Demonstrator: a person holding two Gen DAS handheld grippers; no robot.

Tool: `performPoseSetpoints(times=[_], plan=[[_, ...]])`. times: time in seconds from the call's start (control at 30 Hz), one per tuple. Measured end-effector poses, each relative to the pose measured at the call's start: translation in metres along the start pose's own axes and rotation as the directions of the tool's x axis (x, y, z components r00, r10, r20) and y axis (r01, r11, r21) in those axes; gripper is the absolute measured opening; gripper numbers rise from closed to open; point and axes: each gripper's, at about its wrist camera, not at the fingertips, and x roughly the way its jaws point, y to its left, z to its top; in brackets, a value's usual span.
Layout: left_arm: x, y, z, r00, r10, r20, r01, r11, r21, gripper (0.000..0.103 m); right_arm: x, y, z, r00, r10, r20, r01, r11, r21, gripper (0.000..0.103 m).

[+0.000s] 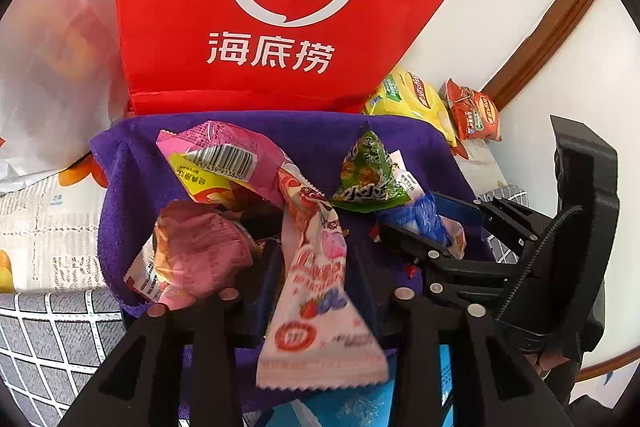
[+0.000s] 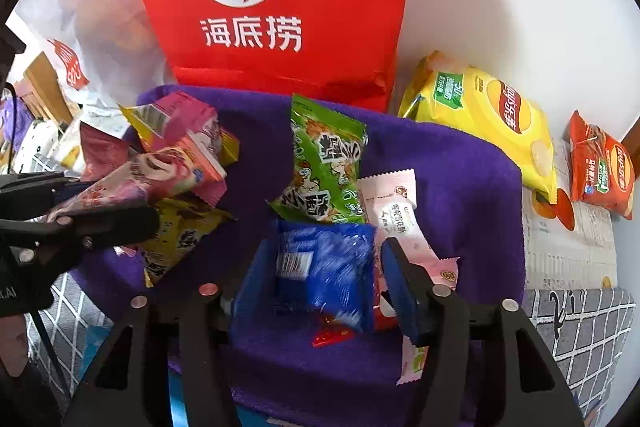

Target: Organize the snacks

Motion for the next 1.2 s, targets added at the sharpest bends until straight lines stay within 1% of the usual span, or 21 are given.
performPoseSetpoints(times=[0.07,0.17,0.23,0.27,0.37,0.43,0.67,0.87,1.07,1.2], plan=[[-0.002,0.000,0.001,1.000,-0.009,-0.002,0.009,1.000,-0.006,0.045,-0.005,0.000,0.000,1.000,0.006,0.011,-0.006,1.000,0.005,0.060],[-0.008,0.000,0.002,0.999,-0.037,-0.004,0.037,0.999,-0.027,0.052,-0.017,0.000,0.002,0.999,-0.006,0.044,0.007,1.000,-0.004,0.061],[-0.014,0.000,0.003,0.998,-0.060,0.005,0.060,0.998,-0.034,0.058,-0.030,0.001,0.004,0.997,-0.018,0.076,0.018,1.000,-0.004,0.067],[-0.019,-0.001,0.003,0.998,-0.065,0.014,0.065,0.997,-0.031,0.062,-0.037,0.001,0.004,0.996,-0.016,0.091,0.016,1.000,-0.005,0.068],[-0.030,-0.006,0.002,0.998,-0.054,0.034,0.055,0.998,-0.016,0.070,-0.056,0.001,0.004,0.992,-0.031,0.126,0.031,1.000,-0.002,0.071],[-0.036,-0.009,0.002,0.998,-0.051,0.042,0.051,0.999,-0.005,0.072,-0.065,0.002,0.003,0.990,-0.037,0.134,0.036,0.999,0.008,0.074],[-0.065,-0.029,-0.001,0.998,-0.020,0.066,0.017,0.998,0.052,0.077,-0.103,0.007,-0.013,0.985,-0.058,0.164,0.049,0.997,0.061,0.074],[-0.092,-0.050,-0.009,0.996,0.015,0.090,-0.024,0.995,0.101,0.080,-0.136,0.015,-0.030,0.983,-0.073,0.168,0.056,0.993,0.101,0.074],[-0.117,-0.061,-0.036,0.990,0.070,0.121,-0.084,0.989,0.118,0.083,-0.164,0.024,-0.051,0.982,-0.079,0.173,0.056,0.990,0.132,0.074],[-0.136,-0.067,-0.057,0.986,0.090,0.140,-0.107,0.988,0.115,0.083,-0.180,0.029,-0.066,0.983,-0.086,0.164,0.059,0.984,0.166,0.074]])
